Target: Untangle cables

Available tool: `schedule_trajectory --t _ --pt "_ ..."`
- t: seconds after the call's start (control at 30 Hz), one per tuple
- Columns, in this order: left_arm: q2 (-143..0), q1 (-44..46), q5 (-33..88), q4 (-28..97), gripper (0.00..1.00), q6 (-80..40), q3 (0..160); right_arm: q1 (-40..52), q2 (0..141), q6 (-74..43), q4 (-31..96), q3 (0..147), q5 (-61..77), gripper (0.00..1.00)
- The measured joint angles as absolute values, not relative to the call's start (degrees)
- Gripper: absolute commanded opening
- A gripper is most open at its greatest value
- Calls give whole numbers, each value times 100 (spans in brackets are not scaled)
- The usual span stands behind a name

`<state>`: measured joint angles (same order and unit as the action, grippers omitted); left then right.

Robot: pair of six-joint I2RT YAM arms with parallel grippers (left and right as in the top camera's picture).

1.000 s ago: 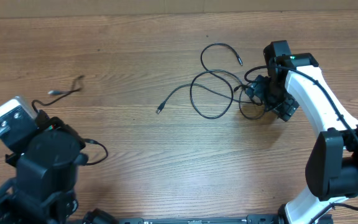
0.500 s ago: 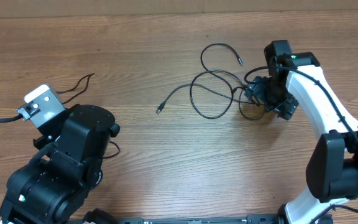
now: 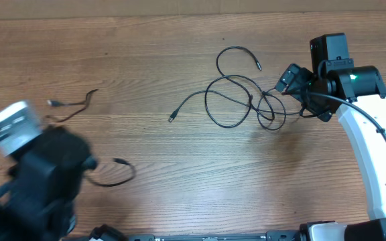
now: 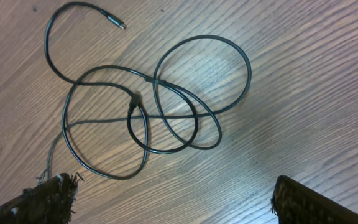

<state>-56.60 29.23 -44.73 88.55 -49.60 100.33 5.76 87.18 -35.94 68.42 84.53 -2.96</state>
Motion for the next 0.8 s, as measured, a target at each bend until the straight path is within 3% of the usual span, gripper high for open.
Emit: schedule_trajectory --t 0.17,0.33,0.53,0.8 --pt "-5537 2882 -5441 9489 6 -5092 10495 576 8729 -3594 6871 8453 -233 100" --pt "-5583 2211 -5837 9537 4 -5135 10506 576 8729 -3594 6923 8453 -165 100" --pt "-5614 596 -5765 9273 4 -4974 10506 576 8729 -3594 6976 8453 -145 100" --pt "-6125 -1879 -4613 9083 4 -4803 10547 576 8729 -3594 7022 8453 -143 100"
